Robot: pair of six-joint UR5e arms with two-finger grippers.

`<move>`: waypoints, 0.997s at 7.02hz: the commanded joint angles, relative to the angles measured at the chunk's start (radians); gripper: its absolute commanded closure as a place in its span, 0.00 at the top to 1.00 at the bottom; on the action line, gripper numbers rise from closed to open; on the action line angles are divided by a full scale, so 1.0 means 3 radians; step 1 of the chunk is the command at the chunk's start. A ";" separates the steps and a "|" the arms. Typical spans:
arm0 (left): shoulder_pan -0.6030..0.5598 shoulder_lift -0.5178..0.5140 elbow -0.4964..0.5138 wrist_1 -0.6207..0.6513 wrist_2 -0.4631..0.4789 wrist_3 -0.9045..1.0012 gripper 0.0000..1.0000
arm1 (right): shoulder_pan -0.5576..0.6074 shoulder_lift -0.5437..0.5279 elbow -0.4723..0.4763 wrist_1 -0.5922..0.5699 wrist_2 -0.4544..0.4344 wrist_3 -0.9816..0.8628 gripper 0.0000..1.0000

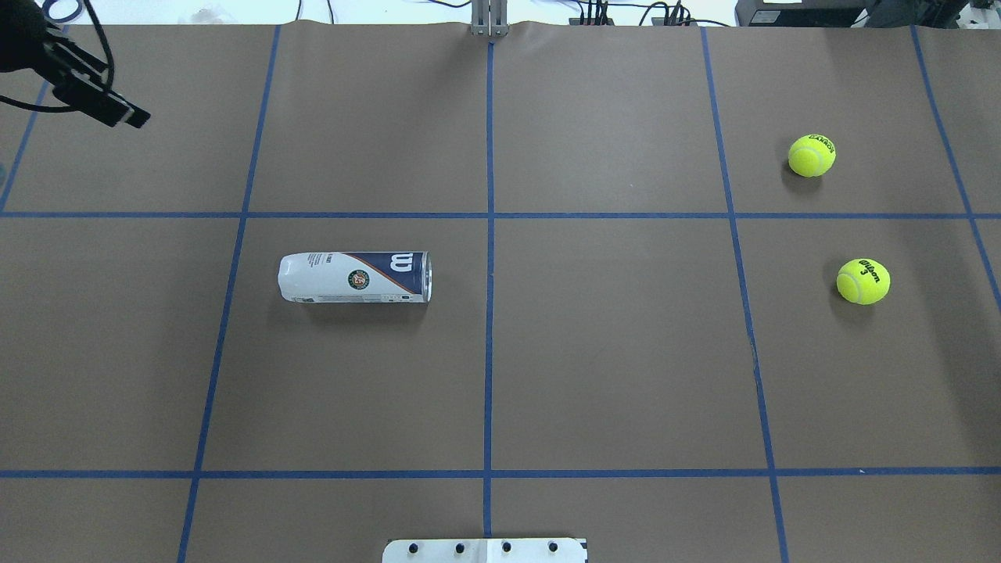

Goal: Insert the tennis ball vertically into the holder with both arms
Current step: 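Reach the left gripper down to the lying Wilson can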

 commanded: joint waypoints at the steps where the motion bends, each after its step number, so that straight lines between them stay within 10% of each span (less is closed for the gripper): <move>1: 0.0638 -0.0323 -0.0013 0.0121 0.0021 -0.0001 0.99 | 0.0000 0.0003 -0.0009 0.0000 0.0000 -0.0001 0.99; 5: 0.1600 -0.1110 0.0277 0.0434 0.1173 0.0541 0.99 | 0.0000 0.0003 -0.0034 0.0000 0.0005 -0.0001 0.99; 7: 0.1776 -0.1255 0.0514 0.0414 0.1263 0.0562 0.99 | 0.0000 0.0003 -0.0054 0.0000 0.0005 -0.0001 0.99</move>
